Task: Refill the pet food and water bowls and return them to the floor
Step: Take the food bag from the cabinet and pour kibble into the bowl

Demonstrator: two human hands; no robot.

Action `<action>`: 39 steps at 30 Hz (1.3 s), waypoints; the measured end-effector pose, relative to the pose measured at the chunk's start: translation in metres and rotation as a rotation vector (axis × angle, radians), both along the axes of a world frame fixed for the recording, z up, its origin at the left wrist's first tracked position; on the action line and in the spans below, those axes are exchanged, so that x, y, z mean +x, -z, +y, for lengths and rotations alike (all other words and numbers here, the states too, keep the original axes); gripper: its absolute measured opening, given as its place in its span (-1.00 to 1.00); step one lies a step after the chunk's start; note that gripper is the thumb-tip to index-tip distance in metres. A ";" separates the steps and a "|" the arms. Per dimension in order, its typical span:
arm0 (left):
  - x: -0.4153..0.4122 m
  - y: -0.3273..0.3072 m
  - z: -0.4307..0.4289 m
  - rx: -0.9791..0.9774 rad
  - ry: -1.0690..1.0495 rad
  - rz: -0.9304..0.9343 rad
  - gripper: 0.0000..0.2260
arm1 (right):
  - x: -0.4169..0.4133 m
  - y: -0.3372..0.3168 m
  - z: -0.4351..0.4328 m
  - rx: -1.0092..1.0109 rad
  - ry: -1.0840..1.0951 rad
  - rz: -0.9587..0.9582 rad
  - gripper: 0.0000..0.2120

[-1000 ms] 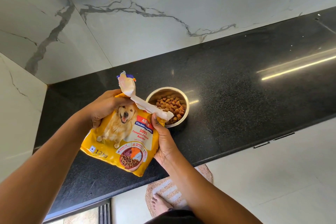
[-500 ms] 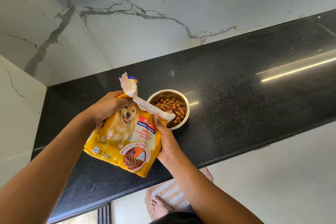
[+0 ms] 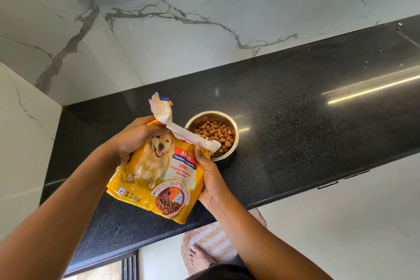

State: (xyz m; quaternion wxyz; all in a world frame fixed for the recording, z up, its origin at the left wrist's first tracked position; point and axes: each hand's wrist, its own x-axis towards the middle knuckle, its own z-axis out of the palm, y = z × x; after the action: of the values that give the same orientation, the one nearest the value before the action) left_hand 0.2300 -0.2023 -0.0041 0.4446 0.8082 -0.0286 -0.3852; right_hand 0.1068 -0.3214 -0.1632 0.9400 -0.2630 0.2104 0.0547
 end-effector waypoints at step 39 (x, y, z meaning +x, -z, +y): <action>-0.017 -0.002 0.009 -0.024 -0.073 0.013 -0.81 | -0.007 -0.004 -0.001 -0.041 -0.028 0.055 -0.35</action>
State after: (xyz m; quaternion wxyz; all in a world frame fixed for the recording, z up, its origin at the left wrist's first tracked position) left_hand 0.2133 -0.1937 -0.0021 0.4681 0.8008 -0.0008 -0.3737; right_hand 0.1000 -0.3225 -0.1588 0.9273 -0.2837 0.2338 0.0707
